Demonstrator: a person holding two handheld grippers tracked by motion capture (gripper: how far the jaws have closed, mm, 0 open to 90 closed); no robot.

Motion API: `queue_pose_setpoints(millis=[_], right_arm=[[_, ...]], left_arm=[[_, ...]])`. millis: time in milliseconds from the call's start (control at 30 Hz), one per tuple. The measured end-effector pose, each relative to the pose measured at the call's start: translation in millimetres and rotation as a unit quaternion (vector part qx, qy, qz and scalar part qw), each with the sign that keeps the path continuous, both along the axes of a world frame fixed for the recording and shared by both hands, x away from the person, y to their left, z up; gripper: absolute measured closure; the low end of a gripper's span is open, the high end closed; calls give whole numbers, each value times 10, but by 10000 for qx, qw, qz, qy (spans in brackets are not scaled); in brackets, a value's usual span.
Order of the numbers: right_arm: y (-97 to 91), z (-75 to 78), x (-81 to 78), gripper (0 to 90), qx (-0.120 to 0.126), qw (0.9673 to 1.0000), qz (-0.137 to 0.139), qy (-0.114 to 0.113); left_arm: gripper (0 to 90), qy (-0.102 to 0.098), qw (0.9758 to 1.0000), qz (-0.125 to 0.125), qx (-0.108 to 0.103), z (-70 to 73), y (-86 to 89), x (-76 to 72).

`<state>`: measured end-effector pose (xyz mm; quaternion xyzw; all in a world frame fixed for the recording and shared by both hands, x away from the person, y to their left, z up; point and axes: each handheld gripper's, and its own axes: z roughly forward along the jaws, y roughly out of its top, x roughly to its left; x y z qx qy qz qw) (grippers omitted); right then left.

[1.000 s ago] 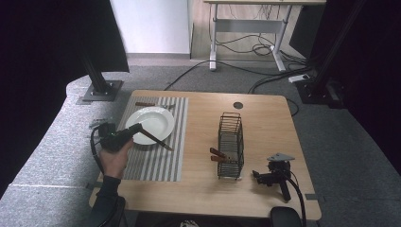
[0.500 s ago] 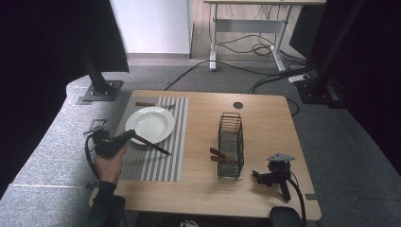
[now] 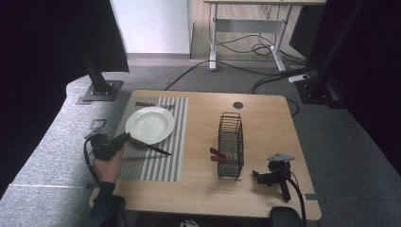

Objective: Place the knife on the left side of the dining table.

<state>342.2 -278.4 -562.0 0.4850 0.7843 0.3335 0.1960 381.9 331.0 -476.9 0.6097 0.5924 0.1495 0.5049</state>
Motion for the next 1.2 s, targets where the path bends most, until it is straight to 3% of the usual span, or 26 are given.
queue_pose_setpoints(millis=[367,700,1200], right_arm=[[0,0,0,0,0,10000,0,0],[0,0,0,0,0,10000,0,0],[0,0,0,0,0,10000,0,0]], left_arm=[[655,169,9998,91,-62,-168,110,41],[637,435,9986,159,-251,-370,242,82],[608,616,9980,132,75,-488,284,141]])
